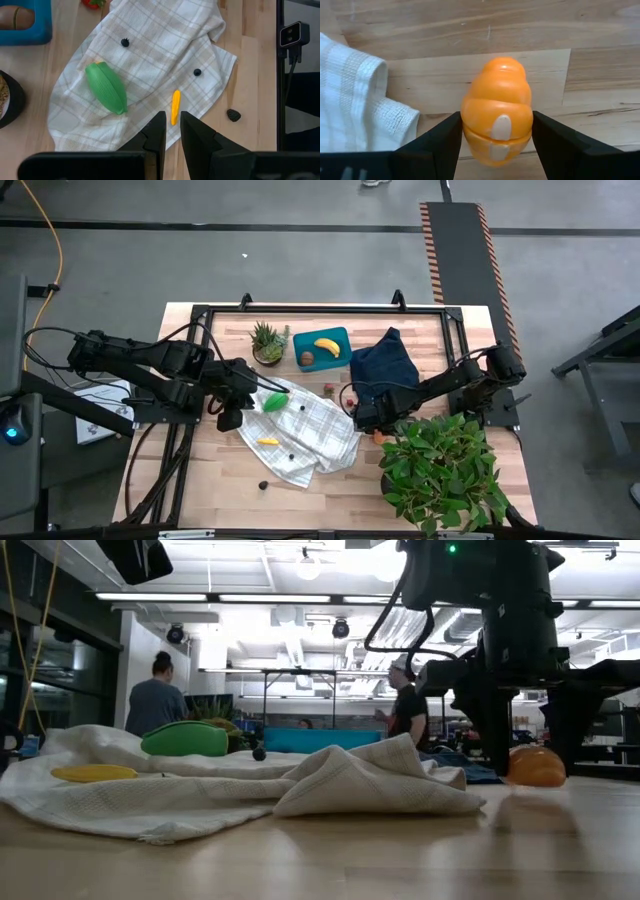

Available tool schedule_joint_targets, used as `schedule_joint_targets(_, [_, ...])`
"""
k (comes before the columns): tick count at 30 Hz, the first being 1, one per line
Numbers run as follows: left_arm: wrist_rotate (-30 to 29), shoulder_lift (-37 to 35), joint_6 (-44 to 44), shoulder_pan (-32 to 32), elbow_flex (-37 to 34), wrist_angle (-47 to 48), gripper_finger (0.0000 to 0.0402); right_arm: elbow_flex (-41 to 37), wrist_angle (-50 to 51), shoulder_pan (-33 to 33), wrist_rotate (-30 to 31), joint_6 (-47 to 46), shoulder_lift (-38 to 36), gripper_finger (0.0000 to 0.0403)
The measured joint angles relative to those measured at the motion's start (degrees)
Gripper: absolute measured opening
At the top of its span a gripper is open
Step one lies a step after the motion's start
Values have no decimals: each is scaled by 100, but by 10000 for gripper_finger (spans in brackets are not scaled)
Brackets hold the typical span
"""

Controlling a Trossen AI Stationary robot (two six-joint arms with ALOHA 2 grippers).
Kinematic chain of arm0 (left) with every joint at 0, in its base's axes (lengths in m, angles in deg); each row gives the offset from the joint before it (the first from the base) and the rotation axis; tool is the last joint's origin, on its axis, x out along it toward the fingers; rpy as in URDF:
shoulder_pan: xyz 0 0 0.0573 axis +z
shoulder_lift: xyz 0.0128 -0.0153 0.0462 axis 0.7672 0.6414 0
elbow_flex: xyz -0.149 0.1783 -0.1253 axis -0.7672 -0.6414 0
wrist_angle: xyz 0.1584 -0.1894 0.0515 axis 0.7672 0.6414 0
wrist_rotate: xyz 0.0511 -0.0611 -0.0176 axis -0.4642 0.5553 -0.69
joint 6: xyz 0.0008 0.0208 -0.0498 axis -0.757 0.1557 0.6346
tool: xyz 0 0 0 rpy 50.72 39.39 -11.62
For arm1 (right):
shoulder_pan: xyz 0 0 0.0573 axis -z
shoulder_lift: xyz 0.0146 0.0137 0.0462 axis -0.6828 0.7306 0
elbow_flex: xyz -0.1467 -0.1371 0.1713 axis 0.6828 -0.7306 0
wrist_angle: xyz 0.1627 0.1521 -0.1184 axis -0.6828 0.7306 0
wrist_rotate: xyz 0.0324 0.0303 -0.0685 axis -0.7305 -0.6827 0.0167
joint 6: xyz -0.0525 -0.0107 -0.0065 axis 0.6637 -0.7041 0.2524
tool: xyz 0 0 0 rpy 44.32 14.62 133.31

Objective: Pick and placing Produce into tupperware
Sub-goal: Put the croissant into the blue bin

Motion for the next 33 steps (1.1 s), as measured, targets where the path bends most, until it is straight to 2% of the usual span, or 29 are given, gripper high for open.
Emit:
schedule_joint_targets(14, [0,-2,0,0,0,0,46,459,341,0,37,437,0,215])
schedule_joint_targets(27, [0,0,11,0,0,0,46,1120,1208,4,60,971,0,215])
schedule_joint_targets(33, [0,0,13,0,0,0,46,1550,1634,23,311,1171,0,215])
